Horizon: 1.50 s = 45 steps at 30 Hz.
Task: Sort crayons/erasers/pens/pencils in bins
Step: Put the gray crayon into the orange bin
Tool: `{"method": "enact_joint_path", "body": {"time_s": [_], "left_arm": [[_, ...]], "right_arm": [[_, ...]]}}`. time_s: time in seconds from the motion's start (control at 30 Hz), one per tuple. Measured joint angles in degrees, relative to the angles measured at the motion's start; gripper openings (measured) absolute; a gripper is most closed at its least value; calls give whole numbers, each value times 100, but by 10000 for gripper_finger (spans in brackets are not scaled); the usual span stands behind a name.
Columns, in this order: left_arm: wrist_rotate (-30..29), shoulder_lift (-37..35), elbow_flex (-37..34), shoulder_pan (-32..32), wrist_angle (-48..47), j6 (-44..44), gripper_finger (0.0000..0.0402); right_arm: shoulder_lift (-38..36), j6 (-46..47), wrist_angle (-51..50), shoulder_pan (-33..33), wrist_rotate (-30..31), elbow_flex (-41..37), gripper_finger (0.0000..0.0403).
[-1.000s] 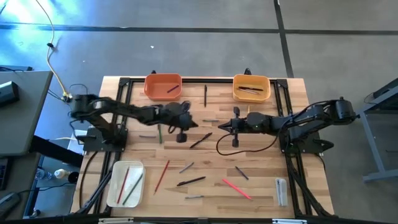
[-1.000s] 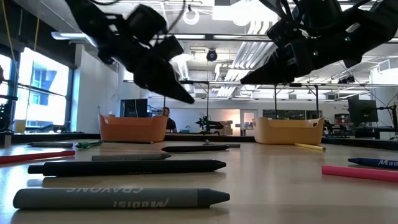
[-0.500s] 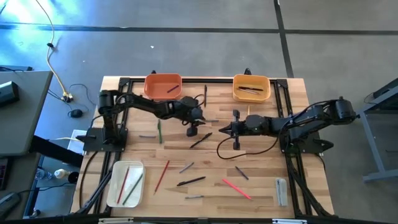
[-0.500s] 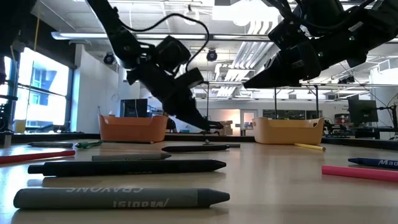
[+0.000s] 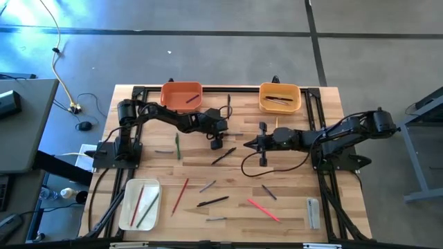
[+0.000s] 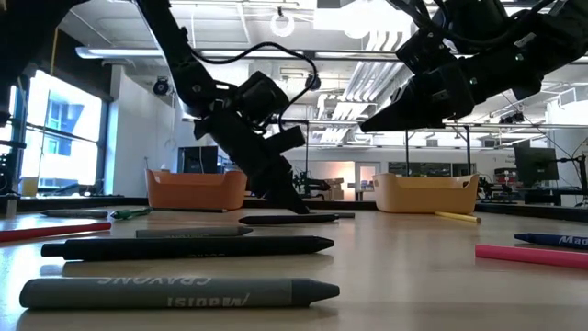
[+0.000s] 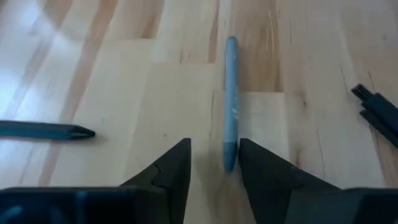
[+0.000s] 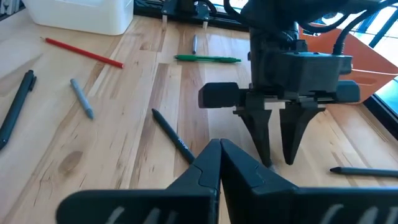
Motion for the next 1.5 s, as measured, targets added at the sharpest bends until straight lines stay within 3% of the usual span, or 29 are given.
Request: {"method": "enact_joint_path", "body": {"time_s": [0.2, 0.6, 1.5], "left_arm": [[381, 55, 2, 99, 5, 24, 97], [459, 50, 17, 93, -193, 535, 7], [60, -616, -16, 95, -1603, 722, 1]], "right_arm": [[0, 2, 0, 0, -4, 0, 0], [0, 90, 0, 0, -28, -1, 0], [2, 90, -150, 0, -17, -2, 0]]}}
